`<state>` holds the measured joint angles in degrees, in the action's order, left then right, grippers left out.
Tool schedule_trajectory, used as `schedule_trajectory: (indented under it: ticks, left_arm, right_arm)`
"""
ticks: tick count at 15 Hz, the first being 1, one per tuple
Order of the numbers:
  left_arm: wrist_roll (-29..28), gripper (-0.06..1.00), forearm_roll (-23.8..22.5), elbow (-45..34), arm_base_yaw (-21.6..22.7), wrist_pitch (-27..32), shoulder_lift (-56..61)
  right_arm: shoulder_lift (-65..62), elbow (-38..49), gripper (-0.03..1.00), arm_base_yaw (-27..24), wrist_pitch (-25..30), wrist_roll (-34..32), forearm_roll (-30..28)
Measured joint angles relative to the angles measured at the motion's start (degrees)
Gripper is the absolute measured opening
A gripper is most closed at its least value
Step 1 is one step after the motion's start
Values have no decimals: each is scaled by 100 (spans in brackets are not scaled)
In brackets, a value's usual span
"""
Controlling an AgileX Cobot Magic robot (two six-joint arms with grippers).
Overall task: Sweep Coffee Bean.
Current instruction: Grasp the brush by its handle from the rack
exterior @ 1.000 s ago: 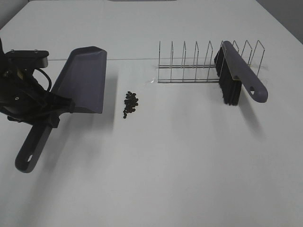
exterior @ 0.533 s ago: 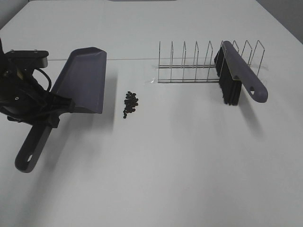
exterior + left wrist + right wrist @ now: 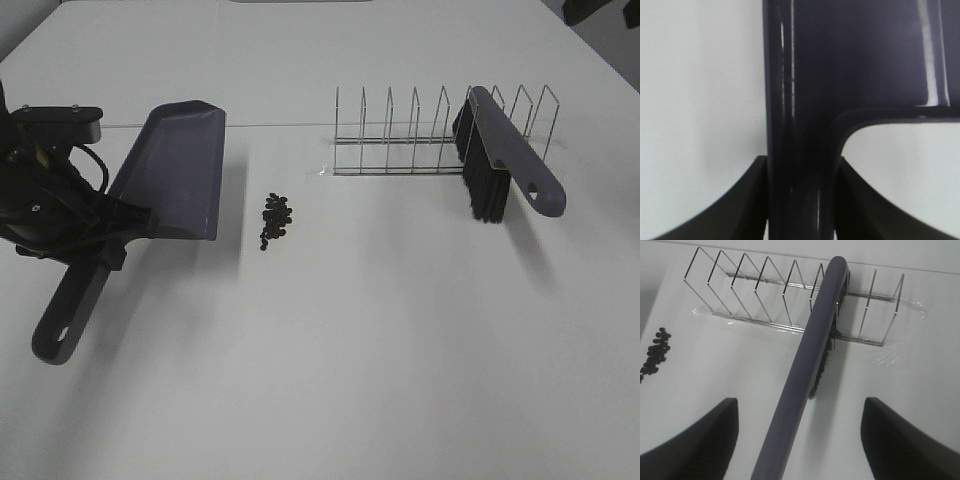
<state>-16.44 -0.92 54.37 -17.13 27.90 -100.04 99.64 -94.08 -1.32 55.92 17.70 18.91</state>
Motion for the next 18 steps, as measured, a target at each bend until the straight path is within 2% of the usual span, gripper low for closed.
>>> schedule_trajectory:
  ticks: [1,5,8,13,16,18]
  left_arm:
    - [0,36,0,0,0,0,0]
    - [0,36,0,0,0,-46,0]
    - [0,36,0,0,0,-74,0]
    - [0,36,0,0,0,-86,0]
    - [0,36,0,0,0,-86,0]
    - [0,36,0,0,0,-86,0]
  right_arm:
    - [470,-418,66,166,132,-80,-155]
    - [1822,-1616,66,808,384,-1226,-1289]
    - [2790,-2429,66,871,808,-1948,-1684]
    - [3535,-2670,65,865,831,-2091,-1753]
    - [3810,-2670,54,865,688,-2103,-1753]
    - [3850,-2670,42,865,619,-2183,-1748]
